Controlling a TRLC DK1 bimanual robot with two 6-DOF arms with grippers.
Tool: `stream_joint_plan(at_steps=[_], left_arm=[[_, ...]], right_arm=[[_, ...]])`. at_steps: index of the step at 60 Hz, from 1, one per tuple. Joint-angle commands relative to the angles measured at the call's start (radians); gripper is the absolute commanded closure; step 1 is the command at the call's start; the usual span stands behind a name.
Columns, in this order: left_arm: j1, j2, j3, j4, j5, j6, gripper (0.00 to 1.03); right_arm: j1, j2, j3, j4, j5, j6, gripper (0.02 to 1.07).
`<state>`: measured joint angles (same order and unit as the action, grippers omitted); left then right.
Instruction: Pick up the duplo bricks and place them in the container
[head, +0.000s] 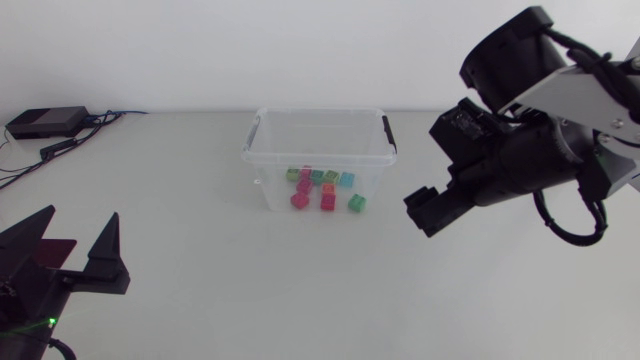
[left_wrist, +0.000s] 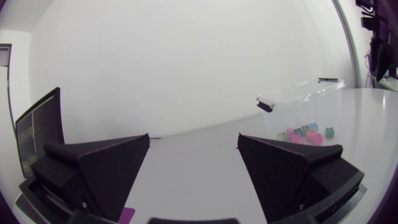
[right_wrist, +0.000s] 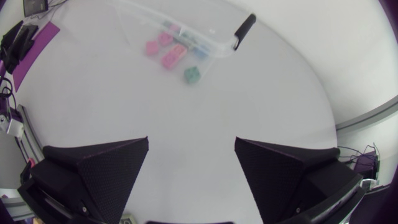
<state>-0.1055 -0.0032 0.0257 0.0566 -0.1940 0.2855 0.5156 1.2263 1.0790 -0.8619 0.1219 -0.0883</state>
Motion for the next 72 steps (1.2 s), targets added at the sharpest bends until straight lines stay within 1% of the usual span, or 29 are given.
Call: stream_joint_plan(at_steps=[1,4,6,10,13,16,28,40,48,52,53,59,63,65,67,69,72], left_arm=[[0.007,-0.011,-0.024,-0.014,0.004,0.012,0.05],[0.010,-0.011,-0.027,-0.020,0.004,0.012,0.05],[0.012,-0.011,-0.027,-0.024,0.004,0.012,0.05],[0.023,-0.011,-0.027,-0.026,0.005,0.012,0.05],[0.030,-0.011,-0.027,-0.029,0.005,0.012,0.04],[0.030,-0.011,-0.029,-0.026,0.007,0.012,0.05],[0.032,-0.011,-0.029,-0.026,0.016,0.012,0.05],[0.032,-0.011,-0.029,-0.023,0.016,0.007,0.04],[0.032,-0.011,-0.029,-0.023,0.016,0.006,0.05],[0.032,-0.011,-0.029,-0.023,0.018,0.006,0.05],[0.032,-0.011,-0.029,-0.023,0.016,0.006,0.05],[0.032,-0.011,-0.029,-0.023,0.016,0.006,0.05],[0.032,-0.011,-0.029,-0.023,0.016,0.006,0.05],[0.032,-0.011,-0.029,-0.023,0.016,0.006,0.05],[0.032,-0.011,-0.029,-0.023,0.016,0.006,0.05],[0.032,-0.011,-0.029,-0.023,0.016,0.006,0.05],[0.032,-0.011,-0.029,-0.023,0.016,0.006,0.05]], right_arm=[[0.008,0.068,0.007,-0.091,-0.018,0.053,0.07],[0.008,0.090,-0.007,-0.127,-0.018,0.059,0.07],[0.018,0.114,-0.007,-0.183,-0.021,0.059,0.07],[0.034,0.150,-0.014,-0.249,-0.050,0.056,0.07],[0.061,0.213,-0.040,-0.312,-0.062,0.053,0.07],[0.078,0.257,-0.060,-0.333,-0.070,0.051,0.07],[0.219,0.397,-0.137,-0.345,-0.094,0.053,0.07],[0.356,0.509,-0.165,-0.336,-0.142,0.067,0.07],[0.400,0.573,-0.166,-0.324,-0.176,0.067,0.13],[0.428,0.595,-0.169,-0.321,-0.185,0.067,0.13],[0.428,0.598,-0.174,-0.319,-0.186,0.070,0.17],[0.428,0.604,-0.183,-0.308,-0.196,0.073,0.31],[0.423,0.604,-0.188,-0.304,-0.197,0.087,0.47],[0.414,0.604,-0.195,-0.298,-0.197,0.087,0.48],[0.399,0.602,-0.202,-0.295,-0.197,0.087,0.53],[0.374,0.602,-0.197,-0.296,-0.197,0.090,0.62],[0.345,0.598,-0.189,-0.304,-0.196,0.087,0.68]])
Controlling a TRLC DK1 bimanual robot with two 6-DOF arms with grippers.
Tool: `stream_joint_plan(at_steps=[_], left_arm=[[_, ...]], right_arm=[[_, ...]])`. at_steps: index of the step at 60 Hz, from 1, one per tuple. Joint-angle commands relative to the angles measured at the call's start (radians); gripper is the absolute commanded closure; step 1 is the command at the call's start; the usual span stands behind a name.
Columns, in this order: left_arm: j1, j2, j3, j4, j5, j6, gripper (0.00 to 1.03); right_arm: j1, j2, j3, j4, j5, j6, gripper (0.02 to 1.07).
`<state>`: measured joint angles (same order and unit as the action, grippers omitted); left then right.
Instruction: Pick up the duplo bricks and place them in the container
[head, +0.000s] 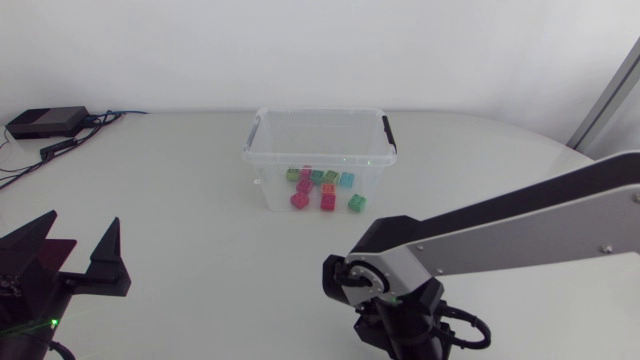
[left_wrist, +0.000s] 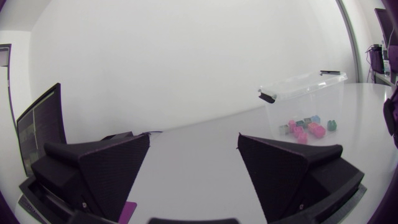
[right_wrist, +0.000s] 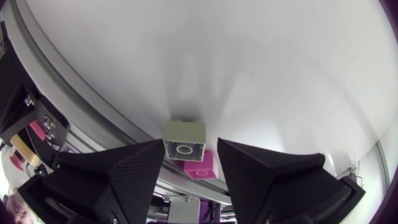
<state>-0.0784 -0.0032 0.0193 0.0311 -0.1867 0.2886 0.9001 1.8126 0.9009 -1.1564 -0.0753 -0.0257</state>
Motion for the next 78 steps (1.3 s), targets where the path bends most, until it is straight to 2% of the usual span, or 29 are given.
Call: stream_joint_plan(at_steps=[1,3,11,19,26,31,37,45,57,68,71,73,75,78], left_arm=[[0.005,-0.011,-0.022,0.003,0.009,0.003,0.05],[0.005,-0.011,-0.022,0.003,0.009,0.003,0.04],[0.005,-0.011,-0.022,0.003,0.009,0.003,0.05],[0.006,-0.011,-0.022,0.004,0.009,0.003,0.05],[0.005,-0.011,-0.022,0.004,0.009,0.003,0.04],[0.005,-0.011,-0.022,0.004,0.010,0.001,0.05],[0.006,-0.011,-0.022,0.004,0.009,0.001,0.05],[0.005,-0.011,-0.022,0.004,0.009,0.001,0.05],[0.005,-0.011,-0.022,0.004,0.009,0.001,0.05],[0.005,-0.011,-0.022,0.004,0.009,0.001,0.05],[0.005,-0.011,-0.022,0.004,0.009,0.001,0.05],[0.005,-0.011,-0.022,0.004,0.009,0.001,0.04],[0.005,-0.011,-0.022,0.004,0.009,0.001,0.05],[0.005,-0.011,-0.022,0.004,0.009,0.001,0.05]], right_arm=[[-0.049,0.008,-0.011,-0.011,0.000,0.024,0.68],[-0.070,-0.004,-0.010,-0.014,0.002,0.021,0.73],[-0.135,-0.085,0.021,-0.048,0.029,0.013,0.73],[-0.247,-0.188,0.322,-0.177,0.057,-0.010,0.73],[-0.280,-0.171,0.570,-0.181,0.086,-0.010,0.73],[-0.305,-0.142,0.698,-0.121,0.089,-0.002,0.73],[-0.339,-0.102,0.760,0.009,0.089,0.012,0.73],[-0.372,-0.050,0.776,0.253,0.088,0.021,0.72],[-0.406,0.025,0.774,0.515,0.088,0.030,0.72],[-0.411,0.117,0.776,0.627,0.101,0.040,0.68],[-0.411,0.140,0.780,0.649,0.129,0.036,0.49],[-0.411,0.146,0.787,0.644,0.149,0.033,0.27],[-0.411,0.139,0.788,0.644,0.166,0.035,0.17],[-0.412,0.097,0.774,0.655,0.174,0.033,0.17]])
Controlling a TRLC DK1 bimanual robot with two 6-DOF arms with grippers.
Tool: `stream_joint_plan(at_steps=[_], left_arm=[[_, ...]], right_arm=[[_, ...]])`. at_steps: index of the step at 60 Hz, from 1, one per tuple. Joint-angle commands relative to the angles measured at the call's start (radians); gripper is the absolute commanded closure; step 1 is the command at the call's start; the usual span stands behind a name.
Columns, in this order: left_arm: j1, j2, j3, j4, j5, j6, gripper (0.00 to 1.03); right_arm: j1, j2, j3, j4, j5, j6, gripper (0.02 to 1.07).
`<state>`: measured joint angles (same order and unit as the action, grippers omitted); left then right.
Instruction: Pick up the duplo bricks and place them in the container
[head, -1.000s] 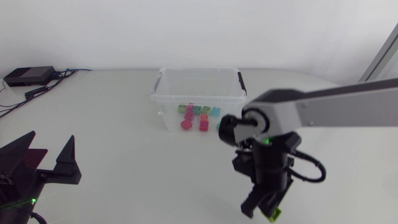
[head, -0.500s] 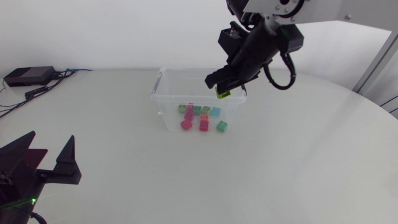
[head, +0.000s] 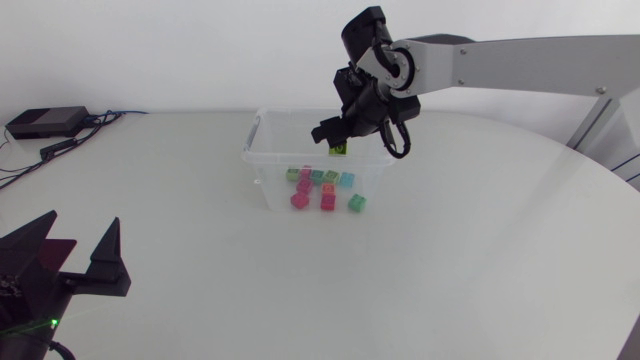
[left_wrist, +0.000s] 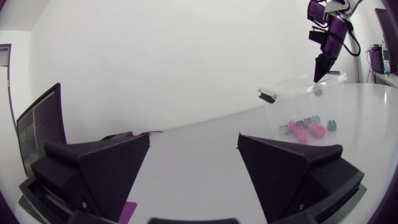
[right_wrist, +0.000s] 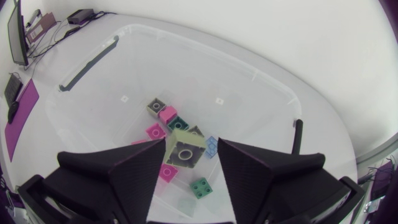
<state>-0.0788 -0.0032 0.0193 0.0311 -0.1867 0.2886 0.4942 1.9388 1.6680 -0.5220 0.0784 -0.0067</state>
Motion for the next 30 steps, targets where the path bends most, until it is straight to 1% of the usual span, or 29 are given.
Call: stream_joint_plan(at_steps=[1,3,4,8,11,12,18,22,25,27,28,30], left_arm=[[0.005,-0.011,-0.022,0.004,0.009,0.001,0.05],[0.005,-0.011,-0.022,0.004,0.009,0.001,0.04],[0.005,-0.011,-0.022,0.004,0.009,0.001,0.04],[0.005,-0.011,-0.022,0.004,0.009,0.001,0.05],[0.005,-0.011,-0.022,0.004,0.009,0.001,0.05],[0.005,-0.011,-0.022,0.004,0.009,0.001,0.04],[0.005,-0.011,-0.022,0.004,0.009,0.001,0.04],[0.005,-0.011,-0.022,0.004,0.009,0.001,0.05],[0.005,-0.011,-0.022,0.004,0.009,0.001,0.05],[0.005,-0.011,-0.022,0.004,0.009,0.001,0.05],[0.005,-0.011,-0.022,0.004,0.009,0.001,0.04],[0.005,-0.011,-0.022,0.004,0.009,0.001,0.05]], right_arm=[[-0.009,-0.063,-0.005,0.027,0.014,0.010,0.17],[-0.013,-0.098,-0.007,0.016,-0.006,0.001,0.17],[-0.016,-0.118,-0.002,-0.010,-0.026,-0.004,0.17],[-0.025,-0.199,0.004,-0.102,-0.057,-0.012,0.07],[-0.031,-0.256,0.003,-0.185,-0.086,-0.018,0.07],[-0.036,-0.279,0.004,-0.236,-0.097,-0.019,0.07],[-0.068,-0.345,0.004,-0.394,-0.117,-0.003,0.07],[-0.097,-0.393,-0.019,-0.457,-0.140,0.007,0.07],[-0.138,-0.431,-0.039,-0.509,-0.141,0.070,0.07],[-0.158,-0.437,-0.040,-0.555,-0.164,0.085,0.07],[-0.177,-0.439,-0.044,-0.596,-0.192,0.085,0.07],[-0.204,-0.449,-0.070,-0.628,-0.218,0.076,0.07]])
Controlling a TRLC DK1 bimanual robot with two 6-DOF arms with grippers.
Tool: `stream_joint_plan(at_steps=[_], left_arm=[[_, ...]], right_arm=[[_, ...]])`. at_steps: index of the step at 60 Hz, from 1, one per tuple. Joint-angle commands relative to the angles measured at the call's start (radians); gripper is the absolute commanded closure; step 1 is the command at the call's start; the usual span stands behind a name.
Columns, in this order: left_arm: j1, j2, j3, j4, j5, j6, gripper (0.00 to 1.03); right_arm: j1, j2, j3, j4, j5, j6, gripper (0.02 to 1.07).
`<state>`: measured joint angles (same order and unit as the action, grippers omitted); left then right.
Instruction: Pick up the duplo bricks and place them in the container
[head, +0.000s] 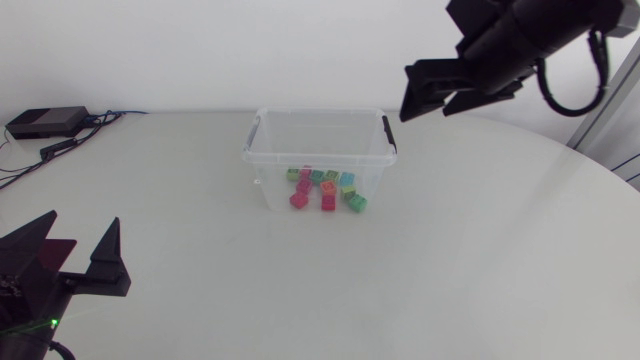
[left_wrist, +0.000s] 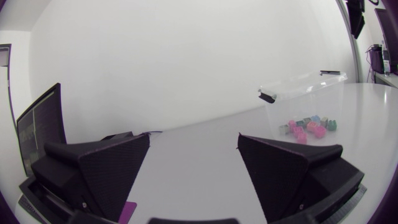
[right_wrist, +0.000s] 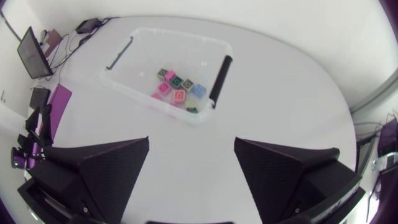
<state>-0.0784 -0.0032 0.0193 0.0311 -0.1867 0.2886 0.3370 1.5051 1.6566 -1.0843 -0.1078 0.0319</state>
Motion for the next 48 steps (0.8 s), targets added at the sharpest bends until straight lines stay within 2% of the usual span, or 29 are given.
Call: stream_joint_plan(at_steps=[1,12,19,23,27,40,48], left_arm=[[0.005,-0.011,-0.022,0.004,0.009,0.001,0.05],[0.005,-0.011,-0.022,0.004,0.009,0.001,0.04],[0.005,-0.011,-0.022,0.004,0.009,0.001,0.05],[0.005,-0.011,-0.022,0.004,0.009,0.001,0.04],[0.005,-0.011,-0.022,0.004,0.009,0.001,0.05],[0.005,-0.011,-0.022,0.004,0.010,0.001,0.05],[0.005,-0.011,-0.022,0.004,0.009,0.001,0.05]], right_arm=[[-0.062,-0.022,-0.092,-0.083,-0.032,0.030,0.07],[-0.050,0.021,-0.386,-0.226,-0.032,-0.058,0.07],[-0.019,0.076,-0.478,-0.272,-0.030,-0.084,0.07],[0.025,0.095,-0.528,-0.275,-0.018,-0.118,0.07],[0.091,0.121,-0.584,-0.269,0.056,-0.164,0.07],[0.270,0.152,-0.732,-0.253,0.184,-0.274,0.07],[0.425,0.195,-0.810,-0.213,0.204,-0.251,0.07]])
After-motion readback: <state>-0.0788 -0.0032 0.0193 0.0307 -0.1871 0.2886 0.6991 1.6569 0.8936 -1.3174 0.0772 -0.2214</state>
